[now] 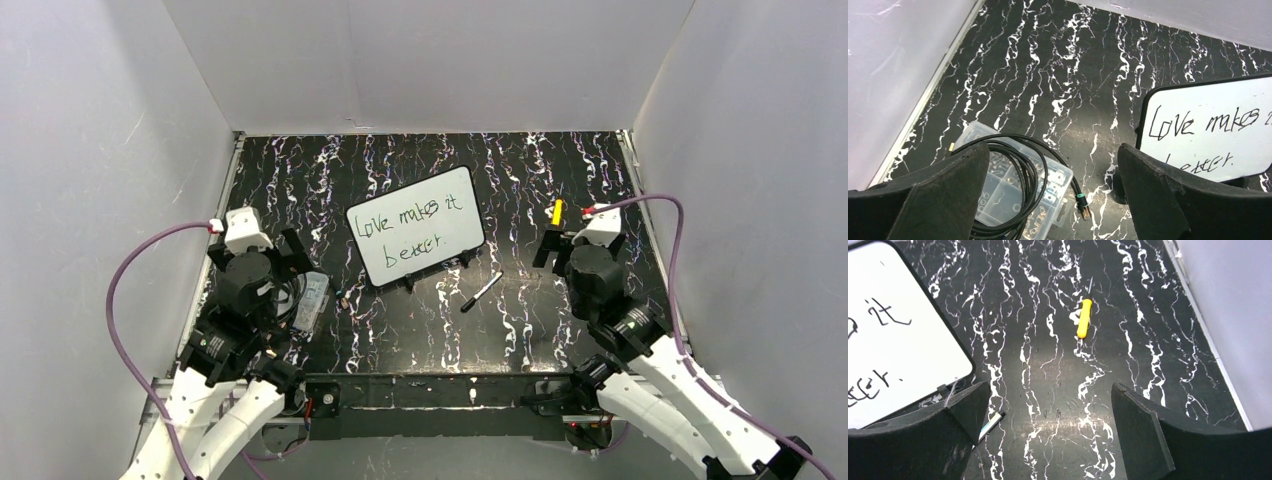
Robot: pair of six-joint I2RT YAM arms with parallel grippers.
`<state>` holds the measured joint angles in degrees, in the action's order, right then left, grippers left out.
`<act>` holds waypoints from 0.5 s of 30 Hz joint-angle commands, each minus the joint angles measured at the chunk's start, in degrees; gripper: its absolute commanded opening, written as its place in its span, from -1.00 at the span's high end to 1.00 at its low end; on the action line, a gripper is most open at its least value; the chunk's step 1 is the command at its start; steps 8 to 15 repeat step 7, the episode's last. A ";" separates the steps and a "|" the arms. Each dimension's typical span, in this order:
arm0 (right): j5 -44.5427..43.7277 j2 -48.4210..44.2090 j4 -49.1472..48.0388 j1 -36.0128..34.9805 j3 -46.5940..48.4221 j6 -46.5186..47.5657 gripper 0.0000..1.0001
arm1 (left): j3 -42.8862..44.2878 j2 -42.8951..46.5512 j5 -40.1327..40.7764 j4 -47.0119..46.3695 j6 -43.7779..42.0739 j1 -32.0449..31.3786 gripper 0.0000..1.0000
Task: Write a sentence on the whiteboard
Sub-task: Reset both arms
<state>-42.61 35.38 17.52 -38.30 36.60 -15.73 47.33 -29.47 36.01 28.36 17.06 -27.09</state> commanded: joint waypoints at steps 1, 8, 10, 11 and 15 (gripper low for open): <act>-2.92 -3.89 -3.45 0.08 0.01 5.03 -0.97 | -0.51 3.06 4.02 0.83 -1.92 0.20 -0.97; -3.17 -5.62 -2.43 0.08 0.65 5.49 -0.97 | -0.83 3.16 1.98 0.66 -1.93 0.20 -0.97; -3.17 -5.62 -2.43 0.08 0.65 5.49 -0.97 | -0.83 3.16 1.98 0.66 -1.93 0.20 -0.97; -3.17 -5.62 -2.43 0.08 0.65 5.49 -0.97 | -0.83 3.16 1.98 0.66 -1.93 0.20 -0.97; -3.17 -5.62 -2.43 0.08 0.65 5.49 -0.97 | -0.83 3.16 1.98 0.66 -1.93 0.20 -0.97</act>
